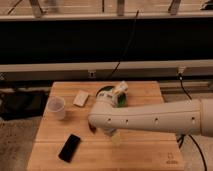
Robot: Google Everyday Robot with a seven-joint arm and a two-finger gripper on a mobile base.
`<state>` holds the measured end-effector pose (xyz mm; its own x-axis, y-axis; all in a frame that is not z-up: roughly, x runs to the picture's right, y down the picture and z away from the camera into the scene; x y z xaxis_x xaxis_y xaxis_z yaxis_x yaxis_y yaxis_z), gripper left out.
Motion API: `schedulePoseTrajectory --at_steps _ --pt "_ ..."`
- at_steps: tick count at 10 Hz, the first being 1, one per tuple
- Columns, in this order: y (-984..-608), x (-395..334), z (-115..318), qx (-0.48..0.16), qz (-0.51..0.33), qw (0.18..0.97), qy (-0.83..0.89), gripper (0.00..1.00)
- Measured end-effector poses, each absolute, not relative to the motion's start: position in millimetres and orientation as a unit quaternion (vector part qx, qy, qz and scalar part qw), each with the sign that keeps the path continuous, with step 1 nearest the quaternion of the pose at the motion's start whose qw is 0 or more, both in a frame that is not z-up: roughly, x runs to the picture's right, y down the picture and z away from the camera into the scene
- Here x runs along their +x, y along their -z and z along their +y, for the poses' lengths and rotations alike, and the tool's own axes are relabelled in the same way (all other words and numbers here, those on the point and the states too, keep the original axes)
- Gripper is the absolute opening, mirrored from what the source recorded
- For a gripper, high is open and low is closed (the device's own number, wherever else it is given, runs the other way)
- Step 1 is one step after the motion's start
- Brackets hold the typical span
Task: Push the eraser across the table
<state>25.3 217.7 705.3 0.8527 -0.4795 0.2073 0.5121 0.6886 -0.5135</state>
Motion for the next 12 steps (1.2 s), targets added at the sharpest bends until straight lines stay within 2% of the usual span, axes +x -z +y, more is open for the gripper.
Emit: schedulePoseTrajectory --at_steps 4,5,7,8,12 --pt "-708 23 226 -0.291 -0.03 0.916 0.274 0.8" --pt "-709 24 228 -0.292 -0.029 0.916 0.274 0.76" --pt "-710 24 233 -0.295 -0.031 0.915 0.274 0.62" --pt "-712 23 235 -0.296 -0.032 0.915 0.274 0.5" --pt "-715 22 243 -0.301 -0.038 0.912 0.274 0.23"
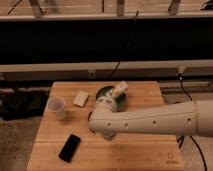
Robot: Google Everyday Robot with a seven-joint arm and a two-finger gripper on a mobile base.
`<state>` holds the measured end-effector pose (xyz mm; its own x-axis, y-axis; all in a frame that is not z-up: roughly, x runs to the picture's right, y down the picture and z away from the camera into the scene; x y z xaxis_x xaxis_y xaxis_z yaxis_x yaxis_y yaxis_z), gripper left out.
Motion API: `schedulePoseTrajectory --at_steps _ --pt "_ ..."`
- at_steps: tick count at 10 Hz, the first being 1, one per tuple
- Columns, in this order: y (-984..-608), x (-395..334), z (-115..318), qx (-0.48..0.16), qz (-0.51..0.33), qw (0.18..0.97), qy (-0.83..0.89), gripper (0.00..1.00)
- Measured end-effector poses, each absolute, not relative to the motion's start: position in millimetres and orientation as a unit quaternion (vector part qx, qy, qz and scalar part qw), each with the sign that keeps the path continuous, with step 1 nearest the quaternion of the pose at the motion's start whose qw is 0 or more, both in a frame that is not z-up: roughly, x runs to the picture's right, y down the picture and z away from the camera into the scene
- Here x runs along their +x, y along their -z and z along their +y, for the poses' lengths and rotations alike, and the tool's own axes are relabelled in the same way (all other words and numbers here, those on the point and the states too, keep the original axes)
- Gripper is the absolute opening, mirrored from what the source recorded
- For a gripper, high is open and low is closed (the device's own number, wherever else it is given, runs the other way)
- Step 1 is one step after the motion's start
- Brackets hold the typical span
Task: Push the eraser across the table
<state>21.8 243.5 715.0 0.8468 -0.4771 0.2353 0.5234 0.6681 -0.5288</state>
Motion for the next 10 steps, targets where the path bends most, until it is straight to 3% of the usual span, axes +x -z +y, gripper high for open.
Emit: schedulePoseTrajectory --at_steps 2,5,9,10 --pt "-719 19 248 -0.303 -0.043 0.91 0.278 0.12" --pt "-726 8 256 -0.304 -0.051 0.905 0.292 0.05" --pt "-737 -2 268 -0.307 -0.056 0.899 0.307 0.05" --pt "-741 -7 271 -0.308 -0.061 0.895 0.317 0.0"
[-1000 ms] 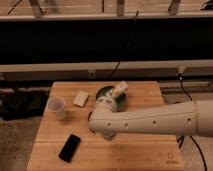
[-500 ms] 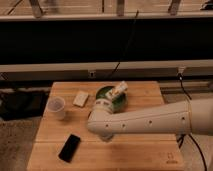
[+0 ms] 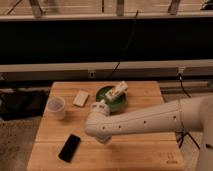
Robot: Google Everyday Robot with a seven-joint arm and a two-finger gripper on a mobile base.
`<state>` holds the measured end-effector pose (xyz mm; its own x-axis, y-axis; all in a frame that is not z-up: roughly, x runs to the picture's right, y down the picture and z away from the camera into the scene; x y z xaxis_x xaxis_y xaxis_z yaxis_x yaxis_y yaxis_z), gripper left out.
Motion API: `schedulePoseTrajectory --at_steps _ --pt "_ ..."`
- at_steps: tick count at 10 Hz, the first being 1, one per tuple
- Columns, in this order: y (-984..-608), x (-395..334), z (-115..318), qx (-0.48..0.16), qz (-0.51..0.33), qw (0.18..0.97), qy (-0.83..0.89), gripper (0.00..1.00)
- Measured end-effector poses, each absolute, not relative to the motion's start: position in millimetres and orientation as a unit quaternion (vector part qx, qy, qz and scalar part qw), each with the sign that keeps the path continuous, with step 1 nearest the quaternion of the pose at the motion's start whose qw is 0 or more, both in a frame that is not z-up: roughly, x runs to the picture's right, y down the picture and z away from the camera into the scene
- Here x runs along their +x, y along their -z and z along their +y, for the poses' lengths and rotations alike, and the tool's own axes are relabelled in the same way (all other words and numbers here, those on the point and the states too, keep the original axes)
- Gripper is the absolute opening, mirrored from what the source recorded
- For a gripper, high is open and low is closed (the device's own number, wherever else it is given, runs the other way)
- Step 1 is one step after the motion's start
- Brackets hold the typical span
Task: Push the eraser across the table
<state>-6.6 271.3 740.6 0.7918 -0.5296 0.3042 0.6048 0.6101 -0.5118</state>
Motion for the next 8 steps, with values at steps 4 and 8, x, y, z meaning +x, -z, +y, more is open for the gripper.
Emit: schedulePoseTrajectory --at_steps 4,8 --pt "-753 -25 276 -0.305 -0.073 0.885 0.344 0.0" --pt "-763 -42 280 -0.307 -0.087 0.871 0.373 0.0"
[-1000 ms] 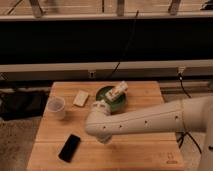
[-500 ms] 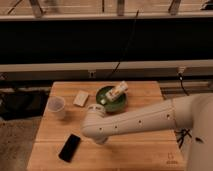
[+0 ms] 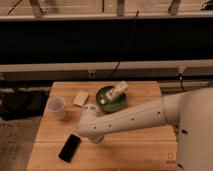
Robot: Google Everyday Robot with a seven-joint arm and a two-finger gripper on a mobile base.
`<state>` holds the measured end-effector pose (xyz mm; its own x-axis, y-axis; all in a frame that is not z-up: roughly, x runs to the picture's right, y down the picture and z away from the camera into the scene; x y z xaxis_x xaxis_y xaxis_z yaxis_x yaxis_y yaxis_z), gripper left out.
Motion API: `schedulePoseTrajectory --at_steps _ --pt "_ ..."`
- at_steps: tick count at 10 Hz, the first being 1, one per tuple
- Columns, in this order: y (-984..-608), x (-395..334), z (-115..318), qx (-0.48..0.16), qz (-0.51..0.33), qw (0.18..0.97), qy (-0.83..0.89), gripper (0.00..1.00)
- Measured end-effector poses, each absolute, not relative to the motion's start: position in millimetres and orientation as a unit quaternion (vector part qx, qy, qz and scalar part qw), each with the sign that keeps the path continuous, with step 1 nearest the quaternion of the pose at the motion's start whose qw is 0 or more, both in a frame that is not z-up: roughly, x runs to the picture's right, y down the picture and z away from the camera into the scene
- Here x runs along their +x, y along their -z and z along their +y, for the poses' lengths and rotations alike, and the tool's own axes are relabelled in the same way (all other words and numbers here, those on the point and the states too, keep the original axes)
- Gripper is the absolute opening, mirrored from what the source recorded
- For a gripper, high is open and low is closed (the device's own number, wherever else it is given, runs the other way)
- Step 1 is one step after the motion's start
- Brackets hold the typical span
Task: Push the eraser across the table
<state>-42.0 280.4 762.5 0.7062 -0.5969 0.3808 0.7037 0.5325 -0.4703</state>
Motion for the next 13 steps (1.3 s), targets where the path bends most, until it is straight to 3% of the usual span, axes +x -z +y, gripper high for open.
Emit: schedulePoseTrajectory --at_steps 13 --pt "-773 -150 287 -0.291 -0.108 0.811 0.496 0.0"
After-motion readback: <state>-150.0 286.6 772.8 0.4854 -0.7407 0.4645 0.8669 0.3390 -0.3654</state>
